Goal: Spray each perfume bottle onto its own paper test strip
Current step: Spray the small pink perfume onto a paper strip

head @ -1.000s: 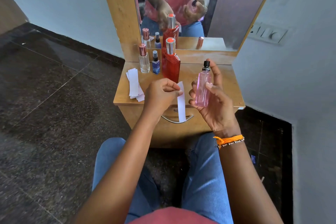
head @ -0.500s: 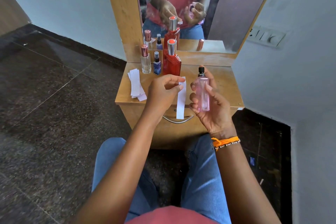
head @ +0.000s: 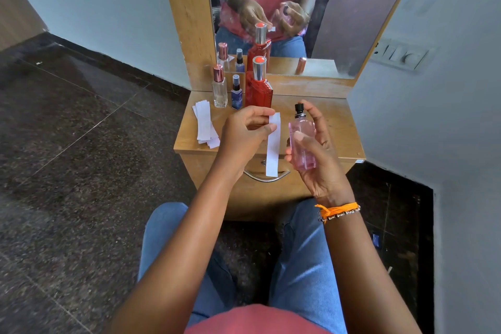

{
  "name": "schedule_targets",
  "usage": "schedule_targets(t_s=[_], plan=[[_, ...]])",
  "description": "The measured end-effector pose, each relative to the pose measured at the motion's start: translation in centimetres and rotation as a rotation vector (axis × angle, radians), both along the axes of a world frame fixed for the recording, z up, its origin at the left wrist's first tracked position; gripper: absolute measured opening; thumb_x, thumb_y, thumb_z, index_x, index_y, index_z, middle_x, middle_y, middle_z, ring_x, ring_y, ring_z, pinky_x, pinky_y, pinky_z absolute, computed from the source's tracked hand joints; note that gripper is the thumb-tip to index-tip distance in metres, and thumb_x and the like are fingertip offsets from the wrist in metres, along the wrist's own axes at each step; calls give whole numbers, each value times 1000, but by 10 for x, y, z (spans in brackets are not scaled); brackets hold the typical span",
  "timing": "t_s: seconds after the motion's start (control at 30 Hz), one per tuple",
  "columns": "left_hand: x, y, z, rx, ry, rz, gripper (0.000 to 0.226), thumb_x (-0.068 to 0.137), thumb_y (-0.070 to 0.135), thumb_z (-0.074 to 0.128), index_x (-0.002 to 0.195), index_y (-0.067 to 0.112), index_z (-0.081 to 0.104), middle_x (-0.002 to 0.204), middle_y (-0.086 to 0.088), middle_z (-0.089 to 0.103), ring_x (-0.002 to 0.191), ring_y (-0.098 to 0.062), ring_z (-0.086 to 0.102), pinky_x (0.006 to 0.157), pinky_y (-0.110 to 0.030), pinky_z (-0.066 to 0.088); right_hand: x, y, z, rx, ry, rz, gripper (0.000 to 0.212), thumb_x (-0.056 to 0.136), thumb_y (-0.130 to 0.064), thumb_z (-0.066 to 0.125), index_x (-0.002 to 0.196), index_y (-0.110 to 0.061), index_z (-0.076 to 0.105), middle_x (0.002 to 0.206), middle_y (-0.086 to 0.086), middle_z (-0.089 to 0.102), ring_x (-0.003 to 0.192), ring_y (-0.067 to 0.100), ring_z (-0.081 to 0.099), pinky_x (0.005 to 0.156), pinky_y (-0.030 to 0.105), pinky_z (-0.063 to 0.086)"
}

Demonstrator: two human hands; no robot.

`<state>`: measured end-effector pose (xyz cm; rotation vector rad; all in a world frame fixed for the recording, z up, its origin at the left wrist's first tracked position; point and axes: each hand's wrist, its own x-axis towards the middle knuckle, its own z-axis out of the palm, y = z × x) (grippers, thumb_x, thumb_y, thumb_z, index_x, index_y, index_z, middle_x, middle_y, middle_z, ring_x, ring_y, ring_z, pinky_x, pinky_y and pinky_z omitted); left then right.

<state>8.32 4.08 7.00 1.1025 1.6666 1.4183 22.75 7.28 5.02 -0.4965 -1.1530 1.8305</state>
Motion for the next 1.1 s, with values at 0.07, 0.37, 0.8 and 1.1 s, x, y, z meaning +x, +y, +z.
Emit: schedule_targets(t_s=[0.07,0.37,0.8,1.1], plan=[[0,0,0,-3,5,-5,24,83,14,68,104,26,66,92,16,66,87,4,61,69,-13,48,1,0,-1,-82,78,35,45,85,-11,52,126,-30,52,92,1,60,57,8,60,48,19,53],[-1,2,-3,-36,22,-17,22,84,15,68,103,25,66,91,18,63,88,2,60,67,-12,49,0,3,-6,-302,430,323,49,74,-25,75,113,-12,49,86,10,57,49,8,54,43,18,50],[-2,2,-4,-28,29,-21,21,83,16,69,102,24,66,93,15,64,91,0,60,73,-16,48,3,2,-8,-383,504,375,47,82,-25,66,123,-7,50,96,19,61,56,12,56,45,18,46],[-4,2,-4,-22,33,-6,20,83,16,68,101,26,67,90,18,64,88,2,61,60,-6,49,15,9,-14,-342,395,275,43,83,-25,65,120,-7,54,107,12,66,69,16,63,62,26,57]])
